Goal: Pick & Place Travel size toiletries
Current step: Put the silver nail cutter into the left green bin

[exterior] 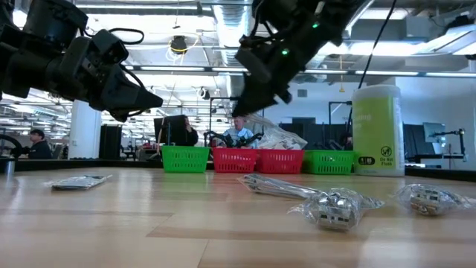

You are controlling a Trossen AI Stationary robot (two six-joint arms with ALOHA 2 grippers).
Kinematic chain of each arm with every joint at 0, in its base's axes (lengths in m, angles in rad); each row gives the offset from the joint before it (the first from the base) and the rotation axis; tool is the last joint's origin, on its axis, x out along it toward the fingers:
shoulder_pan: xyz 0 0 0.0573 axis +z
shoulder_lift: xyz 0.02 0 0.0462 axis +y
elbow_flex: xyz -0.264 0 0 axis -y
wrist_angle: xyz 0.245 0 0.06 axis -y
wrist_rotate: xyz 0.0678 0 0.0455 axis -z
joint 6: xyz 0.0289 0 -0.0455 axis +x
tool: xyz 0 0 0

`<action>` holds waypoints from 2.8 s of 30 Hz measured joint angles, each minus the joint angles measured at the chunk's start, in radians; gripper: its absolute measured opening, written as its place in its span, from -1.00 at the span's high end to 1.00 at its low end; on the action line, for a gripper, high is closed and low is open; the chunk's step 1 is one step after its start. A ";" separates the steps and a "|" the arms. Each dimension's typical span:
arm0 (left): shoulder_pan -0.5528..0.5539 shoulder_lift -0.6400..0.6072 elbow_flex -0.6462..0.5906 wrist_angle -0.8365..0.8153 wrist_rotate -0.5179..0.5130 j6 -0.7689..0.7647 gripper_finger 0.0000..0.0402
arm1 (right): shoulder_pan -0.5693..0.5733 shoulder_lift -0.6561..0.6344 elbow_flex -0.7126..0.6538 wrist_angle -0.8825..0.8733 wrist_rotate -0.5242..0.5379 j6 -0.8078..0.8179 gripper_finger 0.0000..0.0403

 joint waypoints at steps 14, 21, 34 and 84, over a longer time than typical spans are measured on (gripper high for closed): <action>0.000 0.000 0.000 0.010 -0.002 0.000 0.99 | -0.178 0.013 0.048 0.240 -0.139 -0.057 0.77; 0.000 0.000 -0.001 0.024 -0.002 0.000 0.99 | -0.200 0.170 0.282 0.116 -0.196 -0.147 0.77; 0.002 0.000 -0.002 0.025 0.002 -0.002 0.99 | -0.261 0.554 0.800 -0.165 -0.270 -0.218 0.77; -0.039 0.000 0.000 0.024 0.158 -0.021 0.99 | -0.006 0.407 0.802 -0.743 -0.307 -0.255 0.63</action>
